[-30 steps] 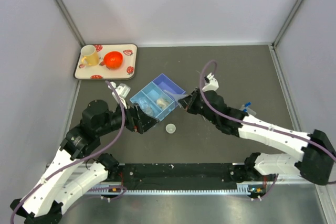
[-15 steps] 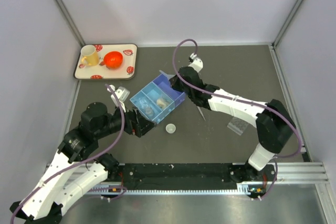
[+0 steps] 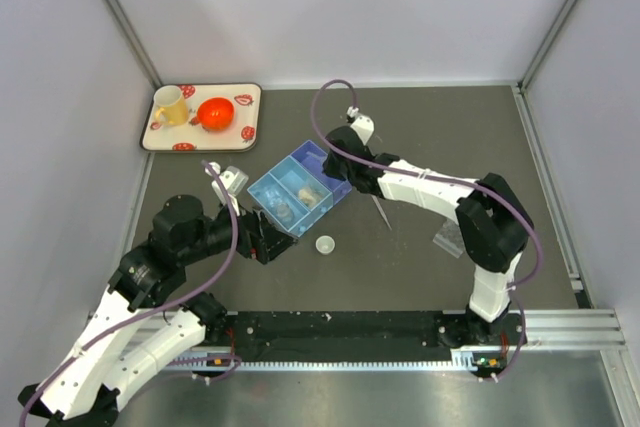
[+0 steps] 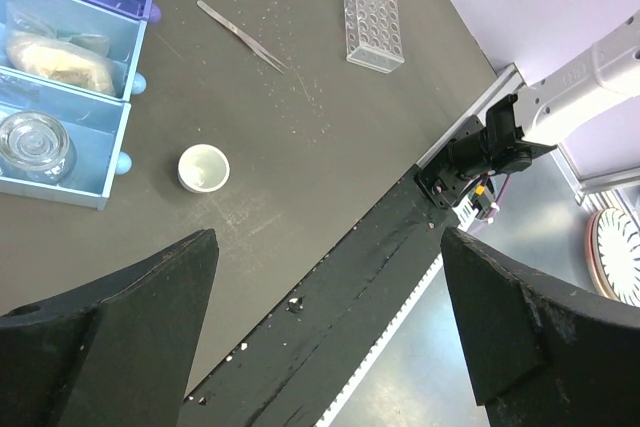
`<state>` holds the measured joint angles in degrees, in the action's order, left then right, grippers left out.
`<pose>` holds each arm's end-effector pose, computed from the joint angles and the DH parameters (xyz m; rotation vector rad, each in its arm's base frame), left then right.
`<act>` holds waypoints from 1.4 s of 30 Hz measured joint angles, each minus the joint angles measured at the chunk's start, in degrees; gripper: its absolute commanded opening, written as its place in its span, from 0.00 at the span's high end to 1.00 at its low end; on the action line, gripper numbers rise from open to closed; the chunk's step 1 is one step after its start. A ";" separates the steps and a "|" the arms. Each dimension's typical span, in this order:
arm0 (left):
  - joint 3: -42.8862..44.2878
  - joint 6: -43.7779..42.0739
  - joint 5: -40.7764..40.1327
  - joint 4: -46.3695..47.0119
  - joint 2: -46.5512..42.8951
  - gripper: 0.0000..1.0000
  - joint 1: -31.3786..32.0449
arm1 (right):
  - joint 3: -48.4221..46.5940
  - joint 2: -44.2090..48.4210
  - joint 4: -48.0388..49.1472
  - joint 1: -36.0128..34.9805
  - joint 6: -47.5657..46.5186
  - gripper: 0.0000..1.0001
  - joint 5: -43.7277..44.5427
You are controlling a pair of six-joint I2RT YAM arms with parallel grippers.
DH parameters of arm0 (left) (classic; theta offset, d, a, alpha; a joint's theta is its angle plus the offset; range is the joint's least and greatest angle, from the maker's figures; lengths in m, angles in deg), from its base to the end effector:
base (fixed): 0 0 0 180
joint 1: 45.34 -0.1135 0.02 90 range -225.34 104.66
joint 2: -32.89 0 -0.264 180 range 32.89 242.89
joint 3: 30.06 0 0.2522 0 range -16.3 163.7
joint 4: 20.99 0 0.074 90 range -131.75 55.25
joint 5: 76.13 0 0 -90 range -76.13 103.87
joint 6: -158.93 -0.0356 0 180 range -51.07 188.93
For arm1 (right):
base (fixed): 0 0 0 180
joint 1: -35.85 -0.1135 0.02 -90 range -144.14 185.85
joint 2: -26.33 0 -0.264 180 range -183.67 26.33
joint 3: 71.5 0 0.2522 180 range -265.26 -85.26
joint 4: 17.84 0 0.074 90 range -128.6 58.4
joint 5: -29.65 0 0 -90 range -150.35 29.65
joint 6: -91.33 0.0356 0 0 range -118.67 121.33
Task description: Organize the chemistry lab equipment
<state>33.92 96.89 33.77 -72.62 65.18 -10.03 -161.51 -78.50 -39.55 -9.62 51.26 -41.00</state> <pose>0.0848 -0.0749 0.3504 0.3799 2.0134 -1.0514 0.3014 0.2896 0.2402 0.2766 2.2083 0.5717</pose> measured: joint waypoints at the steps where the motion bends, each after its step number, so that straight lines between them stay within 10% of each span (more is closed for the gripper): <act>1: 0.07 -0.09 0.02 -0.04 0.00 0.02 0.00 | -0.07 -0.37 -0.28 0.02 0.00 1.00 -0.02; 42: 0.28 -1.77 0.63 -0.42 0.24 0.02 0.00 | -4.83 -2.75 -11.47 -0.24 -2.10 0.73 -0.70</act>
<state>34.20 95.12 34.40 -73.03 65.42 -10.03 -166.34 -81.26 -51.02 -9.86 49.16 -41.70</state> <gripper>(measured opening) 0.983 0.267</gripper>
